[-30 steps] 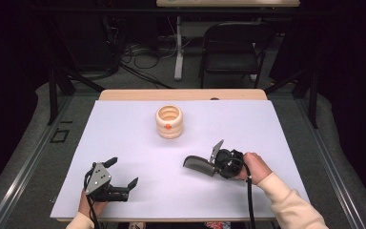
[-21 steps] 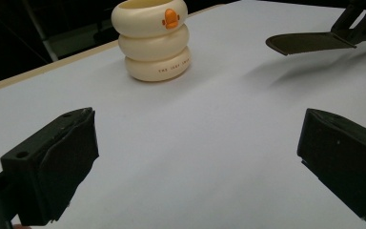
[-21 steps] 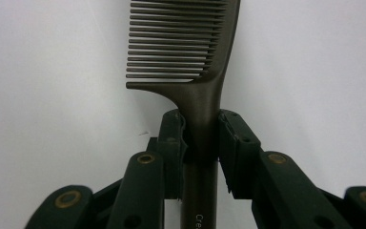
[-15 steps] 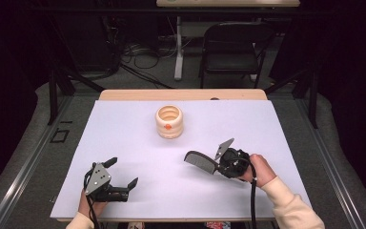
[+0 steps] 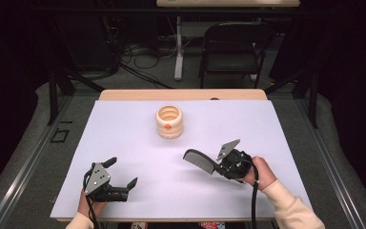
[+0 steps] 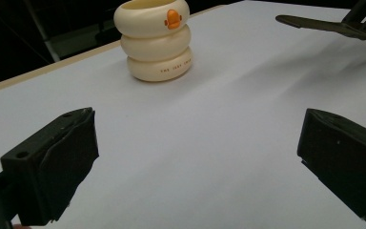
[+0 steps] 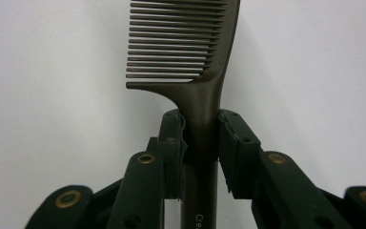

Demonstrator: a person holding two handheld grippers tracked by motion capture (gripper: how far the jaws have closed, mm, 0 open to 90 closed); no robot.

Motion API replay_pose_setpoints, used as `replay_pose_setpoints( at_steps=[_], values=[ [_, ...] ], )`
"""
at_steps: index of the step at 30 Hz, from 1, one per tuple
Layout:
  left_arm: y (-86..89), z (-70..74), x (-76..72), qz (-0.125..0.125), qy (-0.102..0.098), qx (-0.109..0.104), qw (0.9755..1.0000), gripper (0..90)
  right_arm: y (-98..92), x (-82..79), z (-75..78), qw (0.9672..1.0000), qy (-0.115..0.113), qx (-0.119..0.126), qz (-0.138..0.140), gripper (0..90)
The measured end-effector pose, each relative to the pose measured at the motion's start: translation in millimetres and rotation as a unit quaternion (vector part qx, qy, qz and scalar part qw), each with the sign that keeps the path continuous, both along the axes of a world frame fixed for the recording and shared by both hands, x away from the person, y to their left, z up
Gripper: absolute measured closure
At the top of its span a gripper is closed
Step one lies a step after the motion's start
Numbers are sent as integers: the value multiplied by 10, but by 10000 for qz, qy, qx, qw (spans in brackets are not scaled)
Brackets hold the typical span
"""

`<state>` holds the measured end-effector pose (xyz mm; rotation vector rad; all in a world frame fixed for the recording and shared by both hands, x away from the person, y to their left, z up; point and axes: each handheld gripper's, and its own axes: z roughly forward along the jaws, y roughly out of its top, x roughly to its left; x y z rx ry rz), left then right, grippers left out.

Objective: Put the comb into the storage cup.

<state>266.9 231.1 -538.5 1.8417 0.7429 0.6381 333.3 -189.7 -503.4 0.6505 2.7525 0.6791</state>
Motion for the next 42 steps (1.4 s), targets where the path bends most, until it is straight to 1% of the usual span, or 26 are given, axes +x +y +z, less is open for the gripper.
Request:
replay_pose_setpoints(
  at_steps=[2,4,6,10,11,12,14,17,19,20,24,27,31,41,42],
  values=[
    [10,2,-1,-4,-13,32,10000,2,1,5,-8,10000,-4,25,16,719],
    [10,1,-4,7,-5,15,10000,2,-2,10,-9,10000,-30,61,17,719],
    [11,1,-3,4,-6,17,10000,2,-9,8,1,9999,-36,97,-51,720],
    [10,1,-5,8,-6,14,10000,2,-20,17,11,9998,-79,159,-42,720],
    [10,1,-4,2,-3,15,10000,2,-20,14,13,9997,-132,208,-61,720],
    [10,1,-4,3,-2,18,10000,2,-20,6,20,9996,-134,229,-116,720],
    [10,2,-3,-1,-8,26,10000,2,-18,3,27,9994,-159,268,-142,720],
    [8,2,-1,3,-16,35,10000,2,-20,11,33,9992,-210,319,-118,719],
    [4,0,0,-2,1,23,10000,2,-24,9,33,9988,-236,397,-160,720],
    [4,0,0,-2,1,23,10000,2,-24,9,33,9988,-236,397,-160,720],
    [4,0,-4,-2,-2,24,10000,2,-39,15,56,9978,-301,541,-220,720],
    [9,2,-3,-6,-10,43,10000,2,-41,18,62,9975,-317,590,-234,720],
    [6,0,-4,1,5,23,10000,2,-54,21,78,9954,-411,790,-348,720],
    [4,-2,6,-14,3,24,10000,2,-58,45,83,9938,-465,919,-414,720],
    [4,-3,6,-4,6,6,10000,2,-61,51,85,9930,-492,978,-445,720]
  ],
)
